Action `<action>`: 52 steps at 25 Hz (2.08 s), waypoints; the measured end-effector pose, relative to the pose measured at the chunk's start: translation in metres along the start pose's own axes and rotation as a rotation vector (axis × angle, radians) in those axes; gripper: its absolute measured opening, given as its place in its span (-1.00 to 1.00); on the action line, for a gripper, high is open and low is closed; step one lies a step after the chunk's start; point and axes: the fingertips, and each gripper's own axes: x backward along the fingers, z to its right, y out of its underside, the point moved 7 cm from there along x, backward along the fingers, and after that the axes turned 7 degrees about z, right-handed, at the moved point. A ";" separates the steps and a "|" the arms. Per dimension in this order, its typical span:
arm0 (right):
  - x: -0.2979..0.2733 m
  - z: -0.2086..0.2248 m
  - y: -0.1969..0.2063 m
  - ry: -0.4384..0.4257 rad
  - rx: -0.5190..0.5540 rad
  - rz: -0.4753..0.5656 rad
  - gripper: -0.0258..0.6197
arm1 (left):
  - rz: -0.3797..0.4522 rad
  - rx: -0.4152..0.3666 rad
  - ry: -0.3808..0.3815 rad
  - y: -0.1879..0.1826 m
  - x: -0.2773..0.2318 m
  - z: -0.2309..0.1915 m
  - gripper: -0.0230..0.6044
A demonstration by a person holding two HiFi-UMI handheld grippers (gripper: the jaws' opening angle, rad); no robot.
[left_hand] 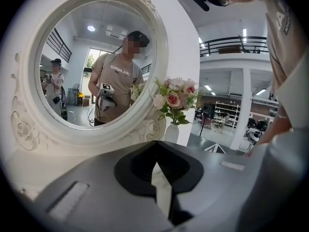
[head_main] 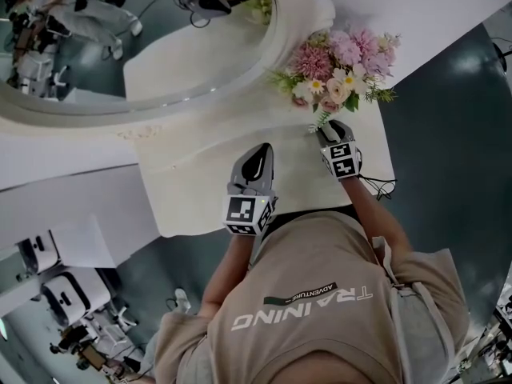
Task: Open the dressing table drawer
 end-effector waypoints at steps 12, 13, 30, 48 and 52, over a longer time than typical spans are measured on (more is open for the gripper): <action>-0.013 0.000 0.003 0.053 -0.018 -0.015 -0.63 | -0.023 0.013 0.022 0.010 0.000 -0.010 -0.87; -0.012 -0.001 0.002 0.055 -0.018 -0.018 -0.63 | -0.020 0.010 0.026 0.009 0.000 -0.010 -0.87; 0.011 -0.010 0.020 0.065 -0.018 -0.042 -0.63 | 0.009 0.009 0.028 0.007 0.020 -0.001 -0.87; 0.041 -0.020 0.036 0.028 -0.011 -0.052 -0.63 | 0.011 0.004 0.001 0.013 0.039 0.022 -0.87; 0.044 -0.021 0.039 0.019 -0.008 -0.049 -0.63 | 0.008 0.004 0.003 0.015 0.041 0.026 -0.87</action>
